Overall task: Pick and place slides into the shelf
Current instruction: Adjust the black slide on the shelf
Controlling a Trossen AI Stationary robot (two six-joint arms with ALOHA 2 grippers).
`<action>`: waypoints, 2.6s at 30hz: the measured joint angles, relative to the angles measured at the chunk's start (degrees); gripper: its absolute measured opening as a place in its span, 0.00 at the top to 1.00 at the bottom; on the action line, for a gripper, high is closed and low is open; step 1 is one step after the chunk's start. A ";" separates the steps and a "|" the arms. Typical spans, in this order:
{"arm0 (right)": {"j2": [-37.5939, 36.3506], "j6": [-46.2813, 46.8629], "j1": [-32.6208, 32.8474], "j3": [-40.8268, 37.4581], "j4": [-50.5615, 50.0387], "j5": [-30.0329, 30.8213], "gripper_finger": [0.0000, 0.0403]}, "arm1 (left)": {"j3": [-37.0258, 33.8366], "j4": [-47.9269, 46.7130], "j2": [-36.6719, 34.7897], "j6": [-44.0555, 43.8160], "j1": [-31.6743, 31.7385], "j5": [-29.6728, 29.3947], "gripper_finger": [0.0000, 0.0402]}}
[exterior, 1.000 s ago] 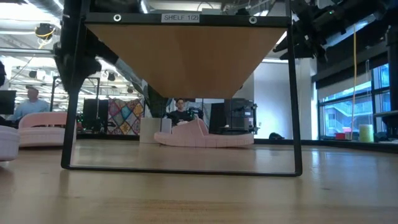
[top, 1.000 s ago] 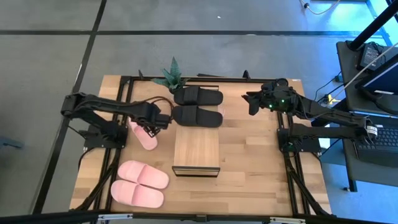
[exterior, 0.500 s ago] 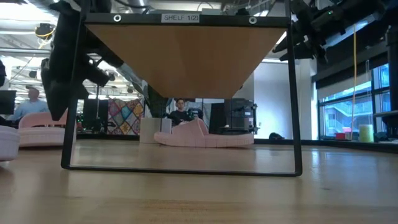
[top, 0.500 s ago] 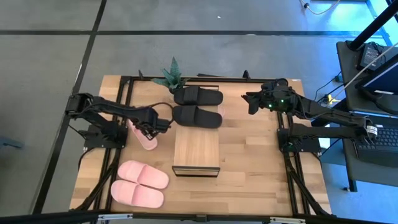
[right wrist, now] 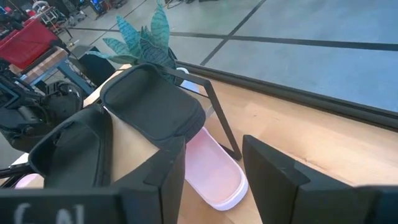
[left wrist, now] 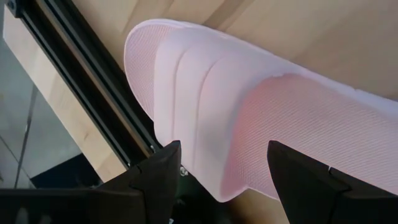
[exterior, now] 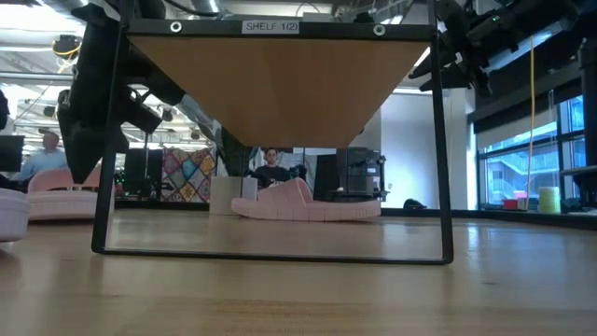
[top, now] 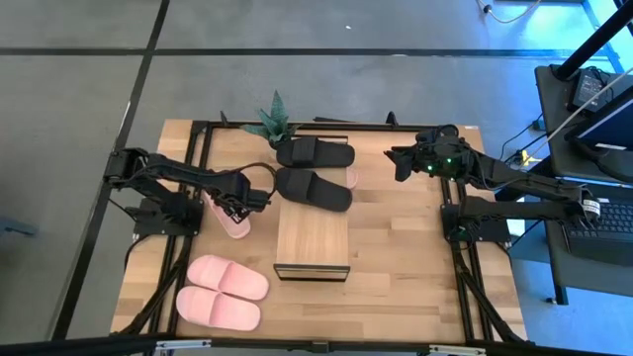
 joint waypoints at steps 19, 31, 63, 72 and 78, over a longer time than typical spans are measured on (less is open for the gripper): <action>0.00 -3.21 0.03 0.00 -0.07 -0.07 0.60 | 13.32 -6.40 -5.55 1.70 -1.29 -1.26 0.43; 0.00 -4.55 0.00 0.00 0.20 -1.87 0.60 | 24.21 8.54 -8.81 11.50 -10.83 -1.08 0.43; 35.17 -28.46 19.86 34.86 -12.10 -14.92 0.60 | 27.02 22.10 -9.60 13.65 -16.92 8.62 0.43; 49.39 -26.18 22.72 45.66 -23.14 -7.77 0.60 | 27.02 20.29 -9.60 15.14 -16.92 11.32 0.43; 54.10 -26.99 24.35 49.39 -25.56 -6.54 0.60 | 27.02 18.19 -9.60 15.20 -16.90 11.47 0.43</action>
